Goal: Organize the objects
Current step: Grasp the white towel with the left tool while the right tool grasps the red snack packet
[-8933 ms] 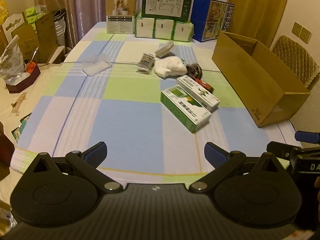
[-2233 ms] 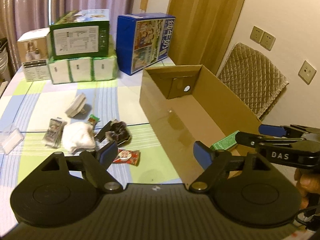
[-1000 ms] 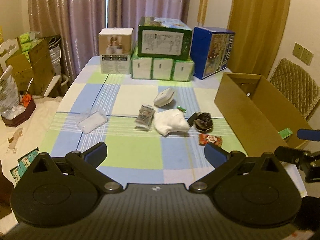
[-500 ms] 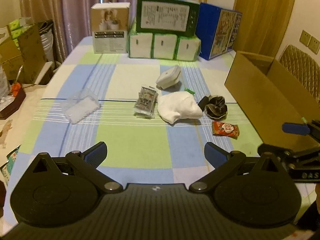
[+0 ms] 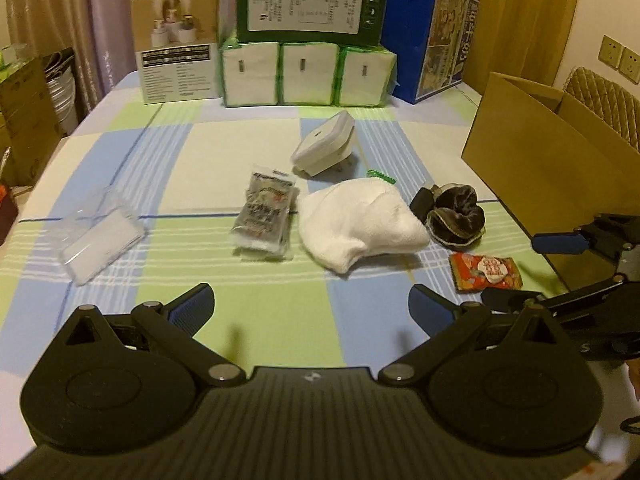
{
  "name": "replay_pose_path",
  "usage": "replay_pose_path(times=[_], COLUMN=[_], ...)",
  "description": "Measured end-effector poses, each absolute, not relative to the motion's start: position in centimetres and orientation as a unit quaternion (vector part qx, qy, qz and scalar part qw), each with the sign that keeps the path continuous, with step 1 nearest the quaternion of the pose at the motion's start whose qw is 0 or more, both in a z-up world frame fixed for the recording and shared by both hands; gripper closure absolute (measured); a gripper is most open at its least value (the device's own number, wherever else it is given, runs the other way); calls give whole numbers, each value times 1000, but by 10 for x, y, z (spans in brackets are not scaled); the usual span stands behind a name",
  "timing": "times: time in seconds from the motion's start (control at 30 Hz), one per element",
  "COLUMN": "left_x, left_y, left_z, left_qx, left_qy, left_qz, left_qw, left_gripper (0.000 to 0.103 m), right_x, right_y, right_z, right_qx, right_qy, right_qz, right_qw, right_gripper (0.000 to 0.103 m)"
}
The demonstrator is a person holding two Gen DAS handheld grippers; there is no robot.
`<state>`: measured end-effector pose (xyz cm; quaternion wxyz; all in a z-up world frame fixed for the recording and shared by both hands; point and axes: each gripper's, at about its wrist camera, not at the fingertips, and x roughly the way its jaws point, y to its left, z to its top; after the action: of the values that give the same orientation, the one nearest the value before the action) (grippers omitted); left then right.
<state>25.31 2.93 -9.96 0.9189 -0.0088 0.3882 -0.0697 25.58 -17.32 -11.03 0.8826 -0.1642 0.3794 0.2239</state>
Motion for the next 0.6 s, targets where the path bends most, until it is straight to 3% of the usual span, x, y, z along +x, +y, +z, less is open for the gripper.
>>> replay_pose_path(times=[0.27, 0.5, 0.6], left_x=[272, 291, 299], left_y=[25, 16, 9], left_z=[-113, -119, -121], left_qx=[-21, -11, 0], left_qy=[376, 373, 368], left_qz=[-94, -107, -117], left_qw=[922, 922, 923], left_gripper=[2, 8, 12], right_x=[279, 286, 287], right_y=[-175, -170, -174], right_z=[-125, -122, -118], right_qx=[-152, -116, -100], right_qy=[402, 428, 438], right_qz=[224, 235, 224], right_qw=[875, 865, 865], right_gripper=[41, 75, 79])
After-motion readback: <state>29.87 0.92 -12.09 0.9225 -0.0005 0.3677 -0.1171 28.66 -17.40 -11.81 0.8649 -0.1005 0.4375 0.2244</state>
